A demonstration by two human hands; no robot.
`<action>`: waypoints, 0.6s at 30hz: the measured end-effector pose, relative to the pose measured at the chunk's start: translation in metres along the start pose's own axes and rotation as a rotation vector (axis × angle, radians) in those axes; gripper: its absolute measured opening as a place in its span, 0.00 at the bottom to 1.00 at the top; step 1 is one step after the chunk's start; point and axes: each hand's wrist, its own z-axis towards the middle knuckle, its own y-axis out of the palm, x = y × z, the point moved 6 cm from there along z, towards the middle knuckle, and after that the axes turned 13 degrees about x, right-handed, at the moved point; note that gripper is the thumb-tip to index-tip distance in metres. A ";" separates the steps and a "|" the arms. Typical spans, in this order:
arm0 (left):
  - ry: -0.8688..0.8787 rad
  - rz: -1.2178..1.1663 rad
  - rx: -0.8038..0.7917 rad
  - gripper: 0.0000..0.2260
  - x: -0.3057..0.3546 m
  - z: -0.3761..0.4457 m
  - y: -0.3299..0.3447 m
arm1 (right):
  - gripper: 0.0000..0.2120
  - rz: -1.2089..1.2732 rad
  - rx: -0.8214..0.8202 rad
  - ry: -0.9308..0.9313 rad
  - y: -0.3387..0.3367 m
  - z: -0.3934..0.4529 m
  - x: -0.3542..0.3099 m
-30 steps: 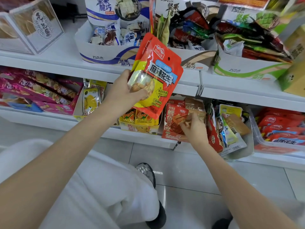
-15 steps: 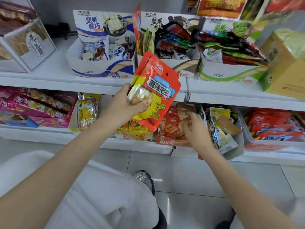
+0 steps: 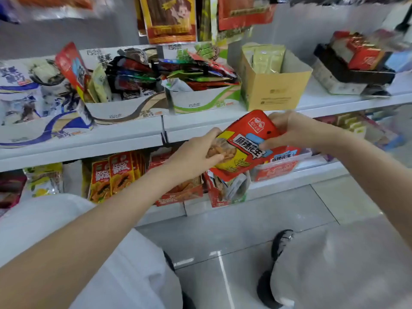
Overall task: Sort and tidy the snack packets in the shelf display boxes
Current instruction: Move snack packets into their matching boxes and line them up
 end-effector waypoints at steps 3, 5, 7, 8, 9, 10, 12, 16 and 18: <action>0.078 -0.043 0.051 0.15 0.042 0.019 0.035 | 0.06 -0.127 0.054 0.020 -0.030 -0.004 0.022; 0.036 -0.073 0.030 0.17 0.052 0.035 0.059 | 0.03 -0.306 0.273 -0.042 -0.061 -0.002 0.038; -0.009 -0.015 -0.042 0.18 0.049 0.049 0.084 | 0.05 -0.427 0.447 -0.100 -0.087 -0.001 0.052; -0.010 0.030 -0.084 0.17 0.045 0.053 0.096 | 0.06 -0.449 0.483 -0.128 -0.094 0.000 0.059; -0.001 0.068 -0.121 0.15 0.041 0.055 0.108 | 0.06 -0.460 0.480 -0.151 -0.097 0.004 0.068; 0.008 0.101 -0.156 0.13 0.036 0.058 0.121 | 0.08 -0.472 0.462 -0.167 -0.096 0.009 0.080; 0.016 0.161 -0.224 0.10 0.028 0.060 0.146 | 0.11 -0.482 0.398 -0.180 -0.085 0.024 0.104; 0.043 0.210 -0.313 0.11 0.020 0.070 0.182 | 0.11 -0.478 0.356 -0.144 -0.072 0.053 0.142; 0.079 0.219 -0.306 0.16 0.019 0.073 0.189 | 0.09 -0.442 0.459 -0.101 -0.078 0.059 0.151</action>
